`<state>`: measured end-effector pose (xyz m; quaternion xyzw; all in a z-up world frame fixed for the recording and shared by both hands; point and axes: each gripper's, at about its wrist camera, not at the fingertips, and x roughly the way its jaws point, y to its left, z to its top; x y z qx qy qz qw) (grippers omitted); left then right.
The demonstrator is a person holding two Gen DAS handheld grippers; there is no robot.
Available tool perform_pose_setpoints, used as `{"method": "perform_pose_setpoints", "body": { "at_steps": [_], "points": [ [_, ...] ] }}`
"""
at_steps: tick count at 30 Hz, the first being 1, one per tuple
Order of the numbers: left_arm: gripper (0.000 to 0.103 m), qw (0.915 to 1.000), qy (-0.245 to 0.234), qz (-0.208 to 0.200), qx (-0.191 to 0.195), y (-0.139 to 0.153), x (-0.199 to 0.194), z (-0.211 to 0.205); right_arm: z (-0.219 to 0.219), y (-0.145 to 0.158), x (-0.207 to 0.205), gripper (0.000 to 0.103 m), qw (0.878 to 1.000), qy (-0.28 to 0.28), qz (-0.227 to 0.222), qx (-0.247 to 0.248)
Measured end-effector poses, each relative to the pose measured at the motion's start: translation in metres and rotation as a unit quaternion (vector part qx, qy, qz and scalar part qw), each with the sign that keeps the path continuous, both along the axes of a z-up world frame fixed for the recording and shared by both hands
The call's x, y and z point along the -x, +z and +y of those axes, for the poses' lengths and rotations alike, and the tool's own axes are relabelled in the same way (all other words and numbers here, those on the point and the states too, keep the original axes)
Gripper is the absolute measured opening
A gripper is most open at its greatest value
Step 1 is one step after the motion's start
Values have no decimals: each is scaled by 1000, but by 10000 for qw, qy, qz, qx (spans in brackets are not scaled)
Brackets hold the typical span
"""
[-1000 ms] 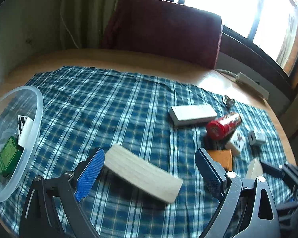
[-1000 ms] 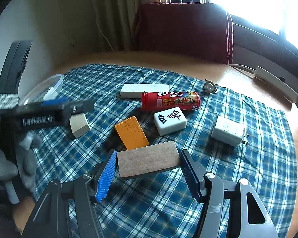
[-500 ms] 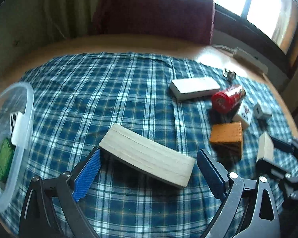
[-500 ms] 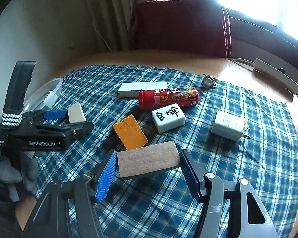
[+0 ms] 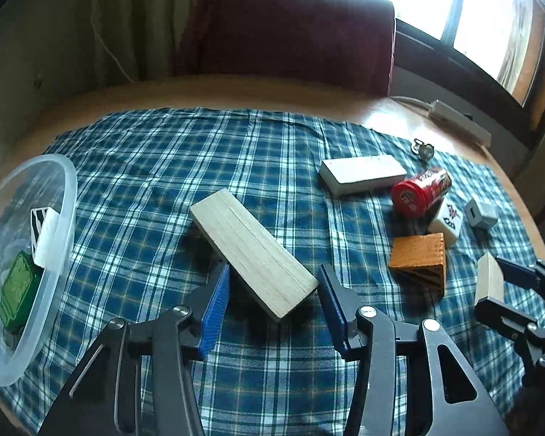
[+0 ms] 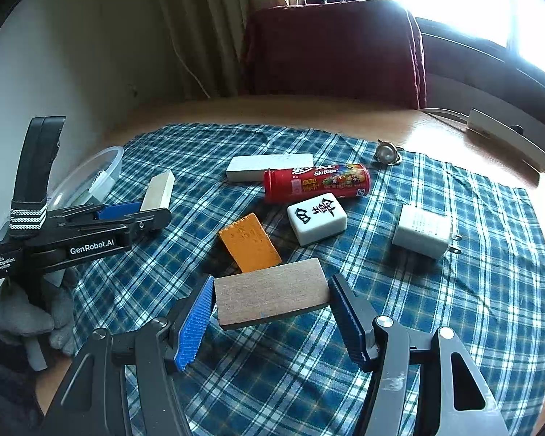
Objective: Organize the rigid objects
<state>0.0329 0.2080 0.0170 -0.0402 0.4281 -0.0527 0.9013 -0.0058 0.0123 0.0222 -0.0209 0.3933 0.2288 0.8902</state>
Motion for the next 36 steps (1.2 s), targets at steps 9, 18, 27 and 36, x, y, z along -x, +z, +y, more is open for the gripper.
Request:
{"method": "perform_pose_setpoints", "body": {
  "at_steps": [9,18,27,36],
  "points": [
    [49,9998,-164,-46,-113,4,8,-2,2,-1,2,66,10000,-5,24,3],
    [83,9973,-347,238,-607,-4,19,0,4,-4,2,66,10000,36,82,1],
    [83,9910,-300,107,-1303,-1,3,-9,6,-4,4,66,9999,119,87,-1],
    [85,9901,-488,170,-1307,-2,-35,-20,7,-3,6,66,9999,134,59,-13]
  ]
}}
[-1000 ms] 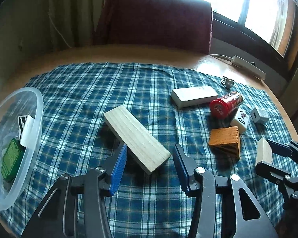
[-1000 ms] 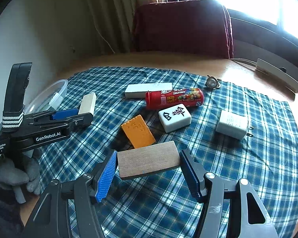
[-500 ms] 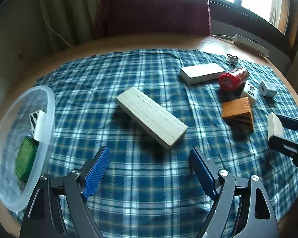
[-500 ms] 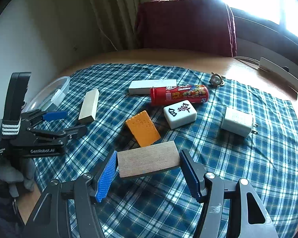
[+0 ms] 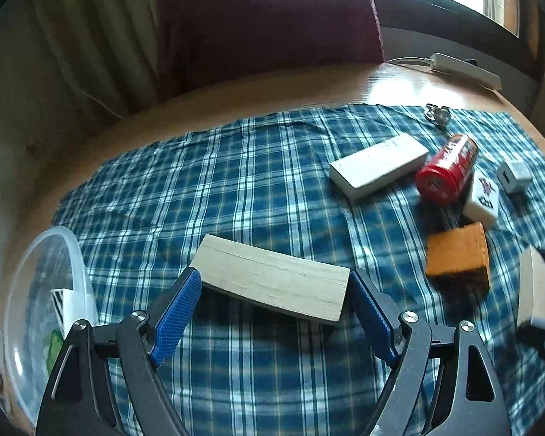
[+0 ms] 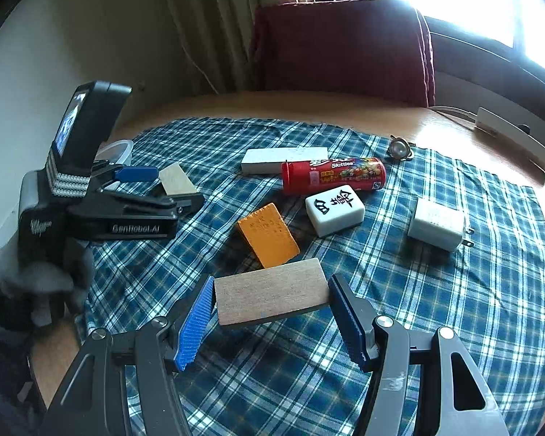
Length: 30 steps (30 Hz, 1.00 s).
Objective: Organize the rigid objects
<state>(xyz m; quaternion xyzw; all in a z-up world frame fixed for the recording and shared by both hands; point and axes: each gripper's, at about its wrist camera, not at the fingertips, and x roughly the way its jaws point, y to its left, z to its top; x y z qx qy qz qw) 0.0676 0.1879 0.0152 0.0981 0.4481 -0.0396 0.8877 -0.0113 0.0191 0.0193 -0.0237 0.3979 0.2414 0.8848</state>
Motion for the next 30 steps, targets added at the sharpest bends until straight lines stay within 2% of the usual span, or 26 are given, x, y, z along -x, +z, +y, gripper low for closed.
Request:
{"method": "perform_pose_setpoints", "body": {
  "at_steps": [9,13,19,22,30],
  "points": [
    [85,9986,61,396,337,3,4,20,2,-2,1,66,10000,54,54,2],
    [89,9979,117,473,433,0,-1,25,3,-2,1,66,10000,65,52,12],
    [96,9965,-185,725,372,-2,-17,25,2,-3,0,67,10000,33,81,3],
    [96,9942,-191,884,580,-4,-29,28,2,-2,0,67,10000,48,55,-2],
    [93,9955,-132,644,683,-6,-36,33,2,-3,-1,67,9999,23,102,-2]
  ]
}}
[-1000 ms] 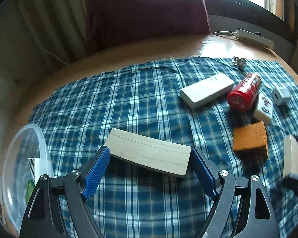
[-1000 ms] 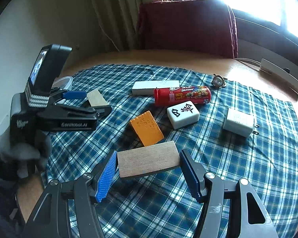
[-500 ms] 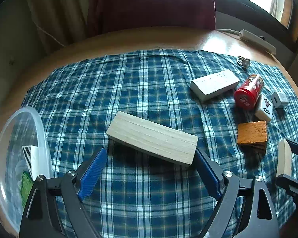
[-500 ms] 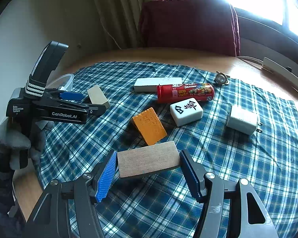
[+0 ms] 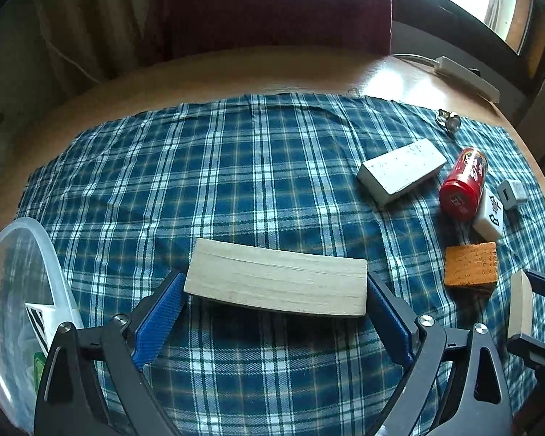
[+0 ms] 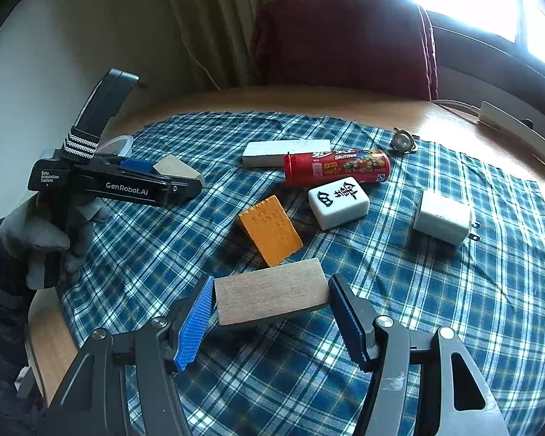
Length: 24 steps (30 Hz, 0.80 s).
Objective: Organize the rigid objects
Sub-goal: 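Carry the plank into the clear bowl with the left tool and release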
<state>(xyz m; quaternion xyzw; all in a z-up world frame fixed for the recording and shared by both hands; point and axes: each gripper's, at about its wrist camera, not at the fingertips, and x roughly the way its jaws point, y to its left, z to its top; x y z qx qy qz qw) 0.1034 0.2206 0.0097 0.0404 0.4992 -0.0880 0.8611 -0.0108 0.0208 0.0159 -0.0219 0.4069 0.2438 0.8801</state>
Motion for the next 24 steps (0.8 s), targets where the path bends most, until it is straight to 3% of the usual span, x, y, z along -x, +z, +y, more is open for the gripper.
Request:
{"method": "perform_pose_setpoints", "body": {
  "at_steps": [13,24],
  "points": [
    [93,9952,633,-661,346,7,54,7,-8,2,-4,67,9996,-158,-50,-243],
    [93,9774,1396,-1534,398,37,95,59,-10,3,-6,67,9991,-284,-125,-276]
  ]
}}
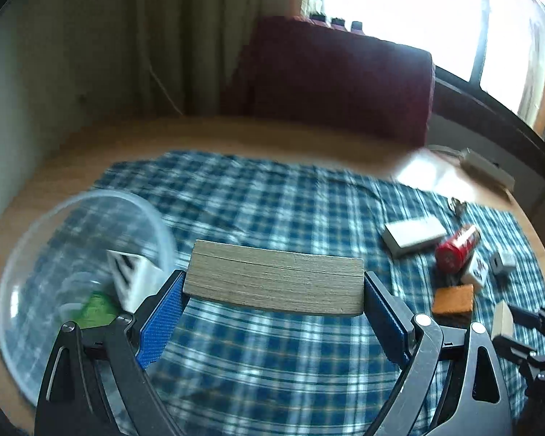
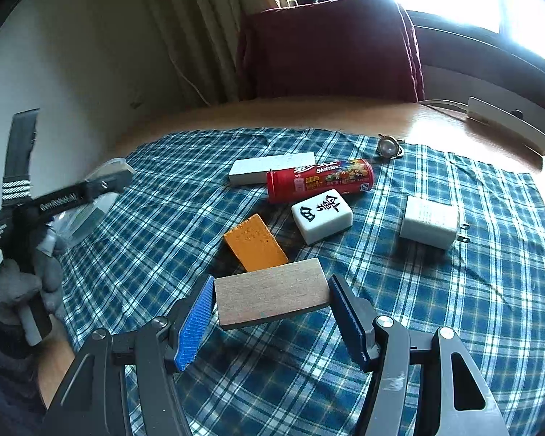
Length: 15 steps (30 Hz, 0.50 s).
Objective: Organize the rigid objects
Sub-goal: 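Carry the plank into the clear bowl with the left tool and release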
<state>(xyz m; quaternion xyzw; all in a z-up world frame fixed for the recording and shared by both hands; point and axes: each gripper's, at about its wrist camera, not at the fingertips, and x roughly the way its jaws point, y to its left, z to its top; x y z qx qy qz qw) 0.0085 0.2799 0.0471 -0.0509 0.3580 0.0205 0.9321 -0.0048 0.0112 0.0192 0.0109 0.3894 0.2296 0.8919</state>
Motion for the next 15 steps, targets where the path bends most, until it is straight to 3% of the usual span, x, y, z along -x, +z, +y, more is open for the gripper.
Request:
{"method": "perform_pose_setpoints", "body": {
  "at_steps": [7,15],
  "points": [
    [93,9960,747,-480,-29,20,11,40,0,-1,0,67,10000,-45,-45,18],
    [93,9825,1738,-675,6,20,25,95,5,0,2,67,9999,-80,-109,18]
  ]
}}
